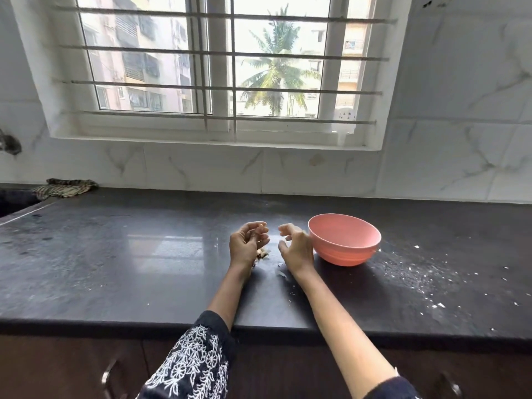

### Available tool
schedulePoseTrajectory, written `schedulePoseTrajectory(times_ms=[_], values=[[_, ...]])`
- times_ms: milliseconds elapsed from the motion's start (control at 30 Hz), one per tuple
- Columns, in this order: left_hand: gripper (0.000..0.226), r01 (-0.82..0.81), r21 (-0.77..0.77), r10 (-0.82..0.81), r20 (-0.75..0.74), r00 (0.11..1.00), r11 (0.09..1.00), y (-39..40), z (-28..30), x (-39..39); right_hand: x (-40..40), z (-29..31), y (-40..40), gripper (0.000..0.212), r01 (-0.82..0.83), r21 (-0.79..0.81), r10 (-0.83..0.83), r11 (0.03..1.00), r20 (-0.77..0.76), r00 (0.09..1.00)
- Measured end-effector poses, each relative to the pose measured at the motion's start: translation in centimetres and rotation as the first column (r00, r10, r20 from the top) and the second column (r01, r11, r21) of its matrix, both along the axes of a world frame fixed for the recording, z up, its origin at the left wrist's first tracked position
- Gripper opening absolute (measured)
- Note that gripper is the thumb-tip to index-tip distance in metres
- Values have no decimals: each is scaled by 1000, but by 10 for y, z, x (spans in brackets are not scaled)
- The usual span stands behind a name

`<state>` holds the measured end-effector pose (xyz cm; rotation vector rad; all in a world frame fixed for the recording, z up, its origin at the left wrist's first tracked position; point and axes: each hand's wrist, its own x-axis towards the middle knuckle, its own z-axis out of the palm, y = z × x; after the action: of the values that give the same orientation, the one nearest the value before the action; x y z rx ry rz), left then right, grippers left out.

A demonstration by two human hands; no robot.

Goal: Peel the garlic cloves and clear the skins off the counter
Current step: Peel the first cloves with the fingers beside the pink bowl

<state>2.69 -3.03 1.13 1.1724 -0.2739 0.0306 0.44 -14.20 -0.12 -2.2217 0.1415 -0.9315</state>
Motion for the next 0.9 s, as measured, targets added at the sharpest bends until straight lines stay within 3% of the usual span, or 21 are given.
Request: schedulePoseTrajectory(times_ms=[133,233,400,567,900], values=[[17,7,103,-13,59,998,995,-1,-3,0,-2,6,4,24,-39,11,37,999,149,988],[22,-25,195,-3,144,990,980,-2,-6,3,-5,8,8,25,-175,-5,173,985,161,972],[20,-165,331,68,285,956,929,0,-10,6,-3,8,5,15,-175,16,170,984,166,971],[20,-208,346,92,322,942,915,1,-10,6,-4,8,7,2,-213,34,205,976,165,965],[23,-201,353,86,317,945,914,1,-10,6,-5,8,4,7,-209,84,197,974,128,972]])
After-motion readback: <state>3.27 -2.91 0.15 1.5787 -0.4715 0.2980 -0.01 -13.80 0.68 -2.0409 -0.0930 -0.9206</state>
